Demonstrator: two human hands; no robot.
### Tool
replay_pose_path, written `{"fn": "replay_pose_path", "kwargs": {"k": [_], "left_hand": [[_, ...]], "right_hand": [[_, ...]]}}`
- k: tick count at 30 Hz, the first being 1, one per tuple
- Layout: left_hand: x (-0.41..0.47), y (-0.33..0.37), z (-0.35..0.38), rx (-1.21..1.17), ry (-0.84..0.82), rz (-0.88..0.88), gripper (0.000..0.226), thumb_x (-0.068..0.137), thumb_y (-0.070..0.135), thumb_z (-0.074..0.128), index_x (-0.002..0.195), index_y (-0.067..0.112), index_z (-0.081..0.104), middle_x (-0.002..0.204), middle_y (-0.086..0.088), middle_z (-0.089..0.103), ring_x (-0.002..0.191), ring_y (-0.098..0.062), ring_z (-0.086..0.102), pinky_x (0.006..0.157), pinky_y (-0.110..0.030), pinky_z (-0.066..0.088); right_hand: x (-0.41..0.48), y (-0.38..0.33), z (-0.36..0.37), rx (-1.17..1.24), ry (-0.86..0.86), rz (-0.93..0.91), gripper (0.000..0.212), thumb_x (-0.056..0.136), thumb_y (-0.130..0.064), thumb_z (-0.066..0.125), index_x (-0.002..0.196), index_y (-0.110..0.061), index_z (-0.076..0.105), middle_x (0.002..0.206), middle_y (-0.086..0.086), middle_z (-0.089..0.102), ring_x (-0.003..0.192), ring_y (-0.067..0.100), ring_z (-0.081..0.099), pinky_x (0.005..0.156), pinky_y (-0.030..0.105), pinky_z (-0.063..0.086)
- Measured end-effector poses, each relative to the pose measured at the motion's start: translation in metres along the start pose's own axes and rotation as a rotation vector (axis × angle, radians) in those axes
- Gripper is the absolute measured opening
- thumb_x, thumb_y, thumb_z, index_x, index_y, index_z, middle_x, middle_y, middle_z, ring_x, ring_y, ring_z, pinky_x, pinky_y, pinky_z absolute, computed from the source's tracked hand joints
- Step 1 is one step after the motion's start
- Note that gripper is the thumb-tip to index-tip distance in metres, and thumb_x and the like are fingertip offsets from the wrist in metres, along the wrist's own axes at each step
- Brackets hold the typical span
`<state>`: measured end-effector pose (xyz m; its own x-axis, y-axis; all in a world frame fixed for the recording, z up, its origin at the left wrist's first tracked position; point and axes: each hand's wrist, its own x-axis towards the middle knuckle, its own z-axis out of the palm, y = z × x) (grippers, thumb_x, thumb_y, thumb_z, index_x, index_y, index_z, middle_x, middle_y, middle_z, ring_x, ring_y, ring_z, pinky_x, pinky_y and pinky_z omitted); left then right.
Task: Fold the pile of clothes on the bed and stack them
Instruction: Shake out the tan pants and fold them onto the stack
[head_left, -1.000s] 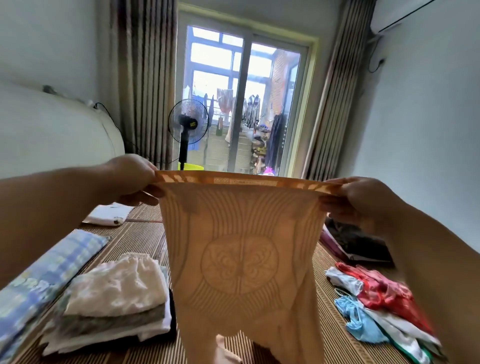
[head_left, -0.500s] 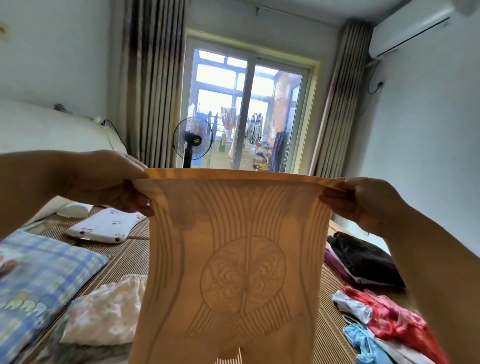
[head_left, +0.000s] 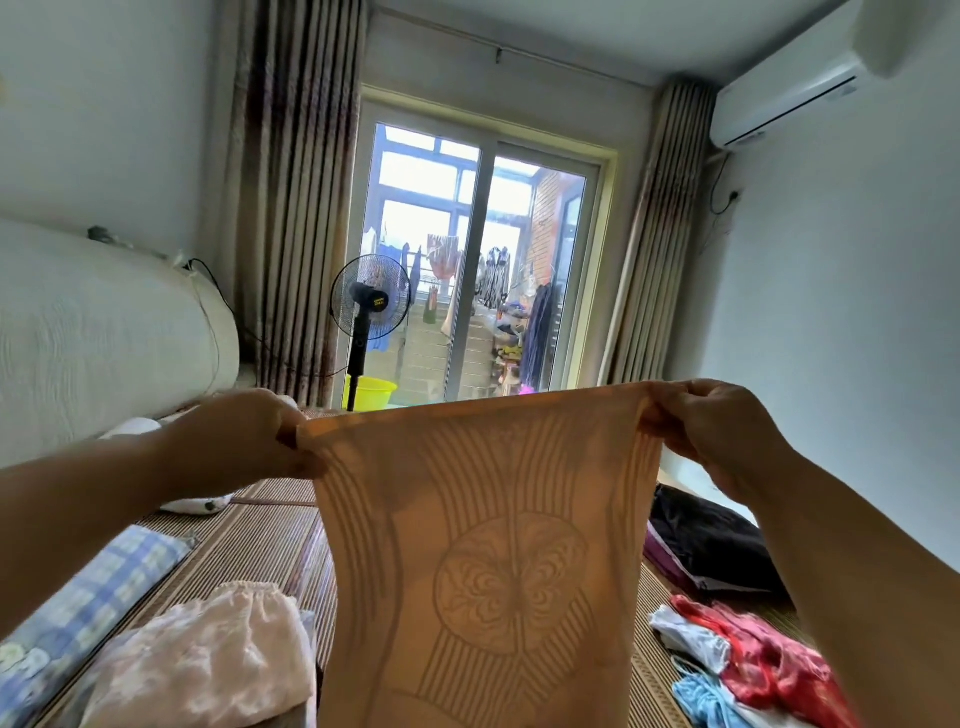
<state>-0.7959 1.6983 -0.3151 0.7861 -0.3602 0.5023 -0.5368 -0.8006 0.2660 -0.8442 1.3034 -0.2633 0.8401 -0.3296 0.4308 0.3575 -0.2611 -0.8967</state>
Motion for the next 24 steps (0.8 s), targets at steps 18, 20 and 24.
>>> {"fn": "replay_pose_path", "kwargs": {"k": [18, 20, 24], "left_hand": [[0.026, 0.04, 0.048, -1.534, 0.155, -0.643, 0.038, 0.103, 0.025, 0.04, 0.084, 0.002, 0.065, 0.071, -0.013, 0.069, 0.057, -0.021, 0.068, 0.047, -0.027, 0.054], [0.036, 0.048, 0.058, -1.381, 0.28, -0.794, 0.028, 0.102, 0.014, 0.039, 0.081, 0.005, 0.056, 0.068, -0.007, 0.058, 0.052, -0.018, 0.057, 0.043, -0.022, 0.046], [0.043, 0.097, 0.081, -0.883, 0.37, -0.749, 0.022, 0.098, 0.017, 0.046, 0.101, 0.004, 0.063, 0.098, -0.015, 0.064, 0.094, -0.031, 0.062, 0.077, -0.032, 0.053]], "right_hand": [[0.0, 0.038, -0.007, 0.119, -0.252, 0.253, 0.042, 0.072, -0.012, 0.076, 0.107, 0.009, 0.065, 0.103, 0.028, 0.069, 0.086, 0.036, 0.068, 0.071, 0.039, 0.06], [-0.001, 0.05, 0.013, 0.074, -0.046, 0.269, 0.025, 0.077, -0.004, 0.074, 0.1, 0.005, 0.069, 0.094, 0.025, 0.071, 0.077, 0.033, 0.068, 0.066, 0.039, 0.059], [-0.013, 0.062, 0.053, -0.002, 0.164, 0.197, 0.013, 0.082, -0.01, 0.072, 0.087, 0.0, 0.067, 0.081, 0.019, 0.069, 0.072, 0.032, 0.067, 0.073, 0.047, 0.058]]}}
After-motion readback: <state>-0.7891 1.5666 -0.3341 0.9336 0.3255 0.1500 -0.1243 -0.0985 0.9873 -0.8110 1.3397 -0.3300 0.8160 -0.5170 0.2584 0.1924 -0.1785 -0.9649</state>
